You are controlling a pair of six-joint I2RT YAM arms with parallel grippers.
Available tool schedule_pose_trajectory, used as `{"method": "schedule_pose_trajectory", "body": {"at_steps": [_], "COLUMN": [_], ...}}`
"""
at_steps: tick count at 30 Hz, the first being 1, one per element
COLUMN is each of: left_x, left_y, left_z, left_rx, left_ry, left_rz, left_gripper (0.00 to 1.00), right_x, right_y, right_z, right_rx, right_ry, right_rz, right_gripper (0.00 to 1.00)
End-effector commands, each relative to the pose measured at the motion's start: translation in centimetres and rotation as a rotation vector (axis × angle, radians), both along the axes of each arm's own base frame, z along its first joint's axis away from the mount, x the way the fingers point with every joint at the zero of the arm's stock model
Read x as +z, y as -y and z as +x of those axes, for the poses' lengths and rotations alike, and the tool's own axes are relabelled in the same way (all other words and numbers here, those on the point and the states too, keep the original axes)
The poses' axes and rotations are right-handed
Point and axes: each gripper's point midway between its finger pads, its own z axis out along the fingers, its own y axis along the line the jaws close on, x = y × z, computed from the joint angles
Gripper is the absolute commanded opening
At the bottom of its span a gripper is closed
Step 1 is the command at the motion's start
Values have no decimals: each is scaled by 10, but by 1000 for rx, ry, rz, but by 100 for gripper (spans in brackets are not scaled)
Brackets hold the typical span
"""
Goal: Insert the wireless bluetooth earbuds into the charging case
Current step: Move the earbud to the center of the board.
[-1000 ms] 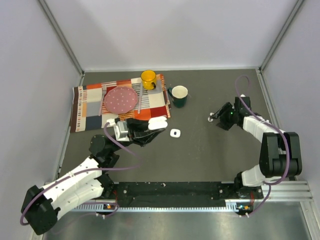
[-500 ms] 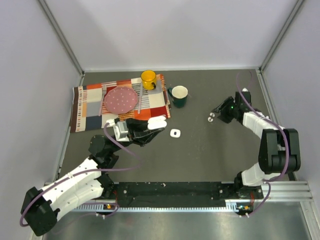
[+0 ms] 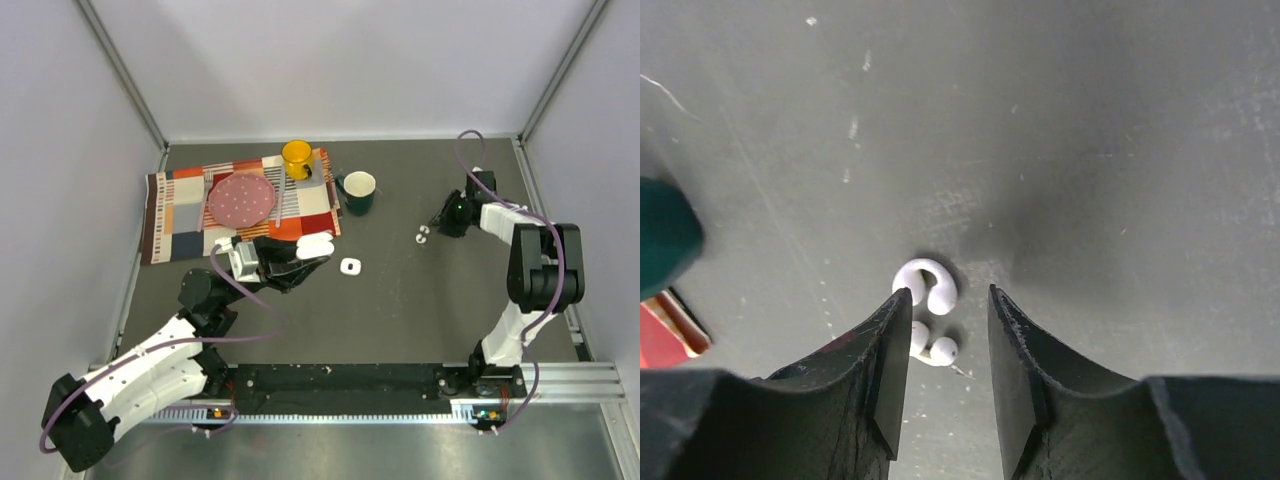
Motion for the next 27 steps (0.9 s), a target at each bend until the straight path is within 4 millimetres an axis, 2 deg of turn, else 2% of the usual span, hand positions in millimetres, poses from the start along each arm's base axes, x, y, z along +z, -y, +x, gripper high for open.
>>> {"method": "schedule_pose_trajectory", "body": {"at_steps": [1,9,19,27], "left_x": [14,14,13,10], "left_y": [-5,-2,-4,-2], "left_z": [-2,-2,-2,-2], "left_rx": [13,-3,4,-2], "left_ry": [44,31,23,14], "left_rz": [-32,-29,-33,-27], "left_gripper": [0,0,0,0], "right_x": [10,2,-13,-23], "right_y": [4,-5,-10,-15], "right_z": [14,20,8,-2], "right_rx": [36,79,98,110], "right_ry": [32,19,-20,-36], "right_rz": [-27,11,36,68], "right_gripper": [37,36,35,29]}}
